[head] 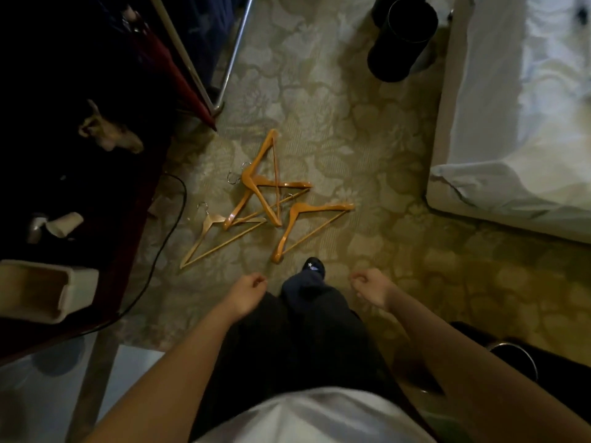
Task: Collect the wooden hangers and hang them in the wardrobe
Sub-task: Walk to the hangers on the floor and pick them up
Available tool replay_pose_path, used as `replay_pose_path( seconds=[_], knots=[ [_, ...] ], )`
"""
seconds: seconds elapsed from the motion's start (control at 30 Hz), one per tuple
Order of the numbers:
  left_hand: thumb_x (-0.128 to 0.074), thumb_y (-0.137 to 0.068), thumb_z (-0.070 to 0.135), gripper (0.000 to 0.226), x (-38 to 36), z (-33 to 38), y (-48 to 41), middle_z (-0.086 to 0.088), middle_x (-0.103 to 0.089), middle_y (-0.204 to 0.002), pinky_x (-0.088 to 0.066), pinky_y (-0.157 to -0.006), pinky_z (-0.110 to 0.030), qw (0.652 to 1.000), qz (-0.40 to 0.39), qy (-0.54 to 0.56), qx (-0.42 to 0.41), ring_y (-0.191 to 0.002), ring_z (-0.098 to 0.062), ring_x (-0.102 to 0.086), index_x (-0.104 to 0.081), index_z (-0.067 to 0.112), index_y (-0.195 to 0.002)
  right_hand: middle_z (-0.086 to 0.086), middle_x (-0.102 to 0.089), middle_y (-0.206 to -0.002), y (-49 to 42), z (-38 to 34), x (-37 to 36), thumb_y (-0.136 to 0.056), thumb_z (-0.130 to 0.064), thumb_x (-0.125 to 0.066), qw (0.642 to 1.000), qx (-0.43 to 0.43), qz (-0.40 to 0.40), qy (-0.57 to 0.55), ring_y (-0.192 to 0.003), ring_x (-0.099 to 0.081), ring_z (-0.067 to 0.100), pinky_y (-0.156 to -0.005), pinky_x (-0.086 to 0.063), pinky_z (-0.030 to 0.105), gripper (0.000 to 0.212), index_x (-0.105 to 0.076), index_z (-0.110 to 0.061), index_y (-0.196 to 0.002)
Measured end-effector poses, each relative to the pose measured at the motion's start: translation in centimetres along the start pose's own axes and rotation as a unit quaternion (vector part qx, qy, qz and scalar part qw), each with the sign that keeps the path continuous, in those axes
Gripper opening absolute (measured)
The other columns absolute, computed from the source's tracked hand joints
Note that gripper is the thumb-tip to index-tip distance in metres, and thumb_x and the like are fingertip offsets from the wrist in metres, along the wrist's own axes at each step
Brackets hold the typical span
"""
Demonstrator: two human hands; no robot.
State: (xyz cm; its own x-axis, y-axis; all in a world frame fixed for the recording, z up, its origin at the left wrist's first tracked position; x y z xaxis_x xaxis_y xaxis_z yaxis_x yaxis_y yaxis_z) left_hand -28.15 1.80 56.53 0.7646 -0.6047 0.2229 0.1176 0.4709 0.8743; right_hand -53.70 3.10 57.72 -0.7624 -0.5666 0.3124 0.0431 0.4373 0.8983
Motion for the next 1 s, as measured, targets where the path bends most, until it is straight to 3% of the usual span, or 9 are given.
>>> replay_pose_path(
  seconds=[0.1,0.2,0.37,0.47,0.63,0.77,0.83,0.93,1.0],
  knots=[
    [-0.047,-0.094,0.011,0.017,-0.8,1.1,-4.3,-0.016,-0.062,-0.087,-0.048,-0.09,-0.036,1.0,0.003,0.011,-0.002,-0.092,-0.029,-0.061,-0.061,0.014,-0.085,0.035,-0.057,-0.098,-4.4,-1.9,1.9,-0.093,-0.001,-0.038,0.999,0.009,-0.013,0.028,-0.088,-0.055,0.043,-0.073,-0.042,0.044,0.032,-0.051,0.02,-0.113],
    [-0.049,-0.093,0.013,0.019,-1.3,0.0,-8.8,-0.022,-0.067,-0.104,-0.048,-0.093,-0.045,1.0,-0.006,-0.001,0.012,-0.101,-0.036,-0.062,-0.064,0.004,-0.102,0.025,-0.062,-0.115,-9.1,-3.7,2.2,-0.093,-0.006,-0.042,0.998,0.033,-0.015,0.044,-0.108,-0.057,0.036,-0.087,-0.045,0.038,0.029,-0.06,0.008,-0.111],
    [-0.05,-0.092,0.011,0.02,-2.1,-2.8,-17.0,-0.022,-0.067,-0.107,-0.047,-0.091,-0.042,0.998,-0.037,-0.035,0.038,-0.104,-0.035,-0.061,-0.064,-0.001,-0.101,0.004,-0.062,-0.081,-17.9,-4.1,-0.7,-0.091,-0.013,-0.046,0.998,0.039,-0.03,0.049,-0.077,-0.054,0.014,-0.078,-0.043,0.03,0.02,-0.065,-0.015,-0.086],
    [-0.049,-0.092,0.009,0.02,-1.8,-4.8,-22.9,-0.026,-0.066,-0.105,-0.046,-0.091,-0.043,0.996,-0.043,-0.043,0.057,-0.104,-0.038,-0.06,-0.063,-0.005,-0.098,0.015,-0.064,-0.091,-23.3,-3.5,-3.1,-0.092,-0.011,-0.047,0.999,0.004,-0.049,0.023,-0.083,-0.054,0.018,-0.072,-0.039,0.026,0.021,-0.065,-0.002,-0.099],
    [-0.048,-0.093,0.013,0.022,-1.2,-7.2,-32.9,-0.022,-0.065,-0.107,-0.043,-0.087,-0.034,0.996,-0.034,-0.054,0.064,-0.103,-0.032,-0.059,-0.063,-0.001,-0.102,0.0,-0.048,-0.061,-33.4,-2.1,-6.3,-0.088,-0.009,-0.049,0.994,-0.02,-0.08,0.066,-0.062,-0.046,0.013,-0.068,-0.036,0.028,0.033,-0.048,-0.018,-0.056],
    [-0.045,-0.096,0.022,0.028,-0.8,-9.7,-40.7,-0.024,-0.065,-0.107,-0.044,-0.091,-0.039,0.997,-0.019,-0.037,0.07,-0.105,-0.037,-0.059,-0.063,0.001,-0.103,0.014,-0.063,-0.077,-42.4,-1.1,-8.3,-0.084,-0.015,-0.053,0.995,-0.034,-0.059,0.073,-0.081,-0.061,0.029,-0.073,-0.048,0.036,0.021,-0.06,-0.011,-0.065],
    [-0.045,-0.096,0.025,0.028,-0.8,-11.0,-44.2,-0.02,-0.065,-0.103,-0.045,-0.091,-0.039,0.997,-0.015,-0.026,0.075,-0.103,-0.035,-0.059,-0.062,0.004,-0.104,0.015,-0.066,-0.088,-46.7,-0.5,-9.2,-0.086,-0.02,-0.055,0.994,-0.039,-0.054,0.086,-0.089,-0.063,0.03,-0.08,-0.051,0.039,0.019,-0.068,-0.007,-0.081],
    [-0.045,-0.096,0.023,0.027,-1.2,-12.7,-49.0,-0.017,-0.063,-0.106,-0.043,-0.083,-0.032,0.997,-0.017,-0.026,0.072,-0.102,-0.031,-0.058,-0.059,0.005,-0.111,0.012,-0.062,-0.084,-52.4,0.4,-10.8,-0.089,-0.026,-0.055,0.995,-0.052,-0.05,0.073,-0.087,-0.061,0.028,-0.08,-0.051,0.04,0.021,-0.064,-0.012,-0.076],
    [-0.045,-0.096,0.024,0.028,-1.8,-14.1,-51.8,-0.015,-0.062,-0.112,-0.041,-0.082,-0.03,0.997,-0.018,-0.024,0.075,-0.104,-0.03,-0.057,-0.057,0.007,-0.116,0.013,-0.064,-0.088,-55.8,1.0,-12.2,-0.089,-0.027,-0.056,0.996,-0.066,-0.036,0.039,-0.089,-0.063,0.029,-0.08,-0.052,0.039,0.023,-0.066,-0.007,-0.087]
  ],
)
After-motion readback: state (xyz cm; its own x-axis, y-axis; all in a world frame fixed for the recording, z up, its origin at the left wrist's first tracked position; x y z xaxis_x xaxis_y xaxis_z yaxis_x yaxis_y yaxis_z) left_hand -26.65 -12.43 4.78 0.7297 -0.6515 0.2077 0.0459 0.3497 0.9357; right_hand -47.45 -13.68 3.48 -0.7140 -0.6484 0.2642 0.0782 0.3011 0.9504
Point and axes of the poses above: each hand's wrist, its own y-axis away from the middle knuckle, its own x-axis out of the back of the hand, z = x × y, the point moved 4 cm from there along -y, towards the middle knuckle
